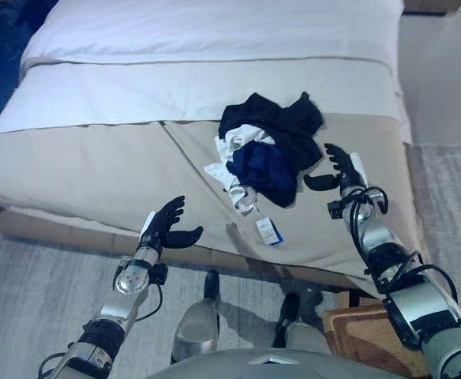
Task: Pick up the clothes from the bed and place them into the basket
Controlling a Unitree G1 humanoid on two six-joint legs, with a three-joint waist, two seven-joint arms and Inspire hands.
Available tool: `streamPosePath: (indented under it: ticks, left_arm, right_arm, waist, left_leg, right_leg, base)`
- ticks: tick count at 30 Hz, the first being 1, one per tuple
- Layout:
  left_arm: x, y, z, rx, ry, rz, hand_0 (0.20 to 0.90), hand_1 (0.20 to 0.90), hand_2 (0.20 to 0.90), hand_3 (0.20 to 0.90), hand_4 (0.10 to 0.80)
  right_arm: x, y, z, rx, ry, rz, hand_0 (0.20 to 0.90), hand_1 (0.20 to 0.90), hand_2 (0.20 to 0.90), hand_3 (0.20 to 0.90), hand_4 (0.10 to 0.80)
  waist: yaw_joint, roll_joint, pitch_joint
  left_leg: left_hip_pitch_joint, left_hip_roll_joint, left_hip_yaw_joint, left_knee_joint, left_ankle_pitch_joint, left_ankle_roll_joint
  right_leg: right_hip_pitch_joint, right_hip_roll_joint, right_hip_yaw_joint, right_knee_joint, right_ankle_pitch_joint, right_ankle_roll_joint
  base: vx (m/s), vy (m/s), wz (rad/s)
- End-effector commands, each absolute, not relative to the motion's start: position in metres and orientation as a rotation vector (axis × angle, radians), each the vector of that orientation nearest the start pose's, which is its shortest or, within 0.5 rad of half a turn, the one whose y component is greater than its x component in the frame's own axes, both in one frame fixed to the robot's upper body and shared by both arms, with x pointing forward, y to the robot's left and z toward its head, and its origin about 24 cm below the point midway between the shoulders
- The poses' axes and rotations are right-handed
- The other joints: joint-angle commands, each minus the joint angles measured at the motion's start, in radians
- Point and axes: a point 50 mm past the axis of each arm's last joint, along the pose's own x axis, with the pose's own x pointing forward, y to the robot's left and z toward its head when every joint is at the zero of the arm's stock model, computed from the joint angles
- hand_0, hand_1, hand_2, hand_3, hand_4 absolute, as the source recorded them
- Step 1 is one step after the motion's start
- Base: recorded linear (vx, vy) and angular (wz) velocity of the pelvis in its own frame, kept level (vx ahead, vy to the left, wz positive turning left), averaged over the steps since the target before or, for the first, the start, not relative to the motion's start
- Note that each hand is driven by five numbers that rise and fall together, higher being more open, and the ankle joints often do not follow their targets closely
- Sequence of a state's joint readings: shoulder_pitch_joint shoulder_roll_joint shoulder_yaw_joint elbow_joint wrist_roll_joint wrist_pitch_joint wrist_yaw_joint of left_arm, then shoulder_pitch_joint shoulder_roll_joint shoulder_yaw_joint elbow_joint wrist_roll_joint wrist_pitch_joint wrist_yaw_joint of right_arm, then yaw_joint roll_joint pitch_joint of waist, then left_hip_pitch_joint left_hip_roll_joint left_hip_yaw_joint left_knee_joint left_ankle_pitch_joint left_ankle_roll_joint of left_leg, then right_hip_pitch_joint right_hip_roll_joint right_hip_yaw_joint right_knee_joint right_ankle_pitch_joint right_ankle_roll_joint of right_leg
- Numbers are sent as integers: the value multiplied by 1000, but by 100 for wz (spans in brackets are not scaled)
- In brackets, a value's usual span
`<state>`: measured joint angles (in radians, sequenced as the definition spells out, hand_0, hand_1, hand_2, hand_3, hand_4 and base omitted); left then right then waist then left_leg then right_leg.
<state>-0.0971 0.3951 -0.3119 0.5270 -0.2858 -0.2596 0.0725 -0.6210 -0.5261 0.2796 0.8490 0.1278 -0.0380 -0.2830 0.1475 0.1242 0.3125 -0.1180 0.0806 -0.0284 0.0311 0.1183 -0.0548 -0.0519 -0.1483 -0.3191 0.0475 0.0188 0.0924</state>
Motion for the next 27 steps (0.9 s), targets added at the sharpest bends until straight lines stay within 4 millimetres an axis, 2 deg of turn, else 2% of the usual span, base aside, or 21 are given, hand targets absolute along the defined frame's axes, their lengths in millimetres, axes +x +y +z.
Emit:
streamPosePath:
  ticks: [1, 4, 7, 8, 9, 12, 19, 27]
  left_arm:
    - [279, 199, 35, 162, -94, -82, 900, 900, 900, 900, 800]
    - [284, 193, 49, 135, -162, -80, 900, 900, 900, 900, 800]
    - [286, 188, 59, 118, -201, -81, 900, 900, 900, 900, 800]
    - [287, 187, 62, 114, -210, -82, 900, 900, 900, 900, 800]
    - [287, 186, 63, 114, -216, -83, 900, 900, 900, 900, 800]
    - [285, 181, 72, 118, -245, -99, 900, 900, 900, 900, 800]
    - [284, 176, 74, 108, -247, -101, 900, 900, 900, 900, 800]
    - [275, 182, 62, 91, -204, -79, 900, 900, 900, 900, 800]
  right_arm:
    - [375, -255, 130, -544, -70, -336, 900, 900, 900, 900, 800]
    - [384, -252, 152, -562, -108, -358, 900, 900, 900, 900, 800]
    - [389, -251, 165, -563, -123, -373, 900, 900, 900, 900, 800]
    - [390, -250, 166, -563, -123, -377, 900, 900, 900, 900, 800]
    - [390, -250, 167, -563, -126, -380, 900, 900, 900, 900, 800]
    - [393, -249, 175, -547, -125, -391, 900, 900, 900, 900, 800]
    - [400, -239, 192, -562, -150, -381, 900, 900, 900, 900, 800]
    - [403, -244, 212, -618, -164, -430, 900, 900, 900, 900, 800]
  waist:
    - [22, -39, 50]
    - [38, -26, 94]
    - [48, -21, 118]
    - [52, -22, 129]
    - [53, -22, 133]
    - [65, -23, 161]
    - [78, -20, 193]
    - [81, -8, 207]
  left_leg:
    - [-68, -85, 58, 146, -157, 13]
    - [-149, -106, 58, 256, -191, 23]
    - [-208, -117, 66, 341, -220, 36]
    - [-221, -123, 64, 388, -262, 35]
    - [-234, -126, 65, 407, -269, 38]
    - [-323, -137, 79, 554, -334, 68]
    - [-445, -144, 81, 779, -423, 108]
    - [-532, -138, 84, 987, -509, 128]
  right_leg:
    - [-105, -33, -11, 238, -135, -78]
    - [-188, -68, -21, 356, -166, -92]
    - [-243, -92, -27, 444, -192, -106]
    - [-258, -99, -15, 498, -232, -103]
    - [-267, -103, -15, 516, -237, -105]
    - [-345, -134, -14, 671, -289, -124]
    - [-471, -168, 18, 892, -370, -143]
    - [-562, -175, 52, 1058, -443, -163]
  base:
    - [-105, 65, 15]
    - [-90, 75, 19]
    - [-13, 43, 26]
    - [63, 25, 13]
    - [76, 19, 14]
    - [10, 29, 11]
    - [-10, 15, 2]
    - [-7, 19, 0]
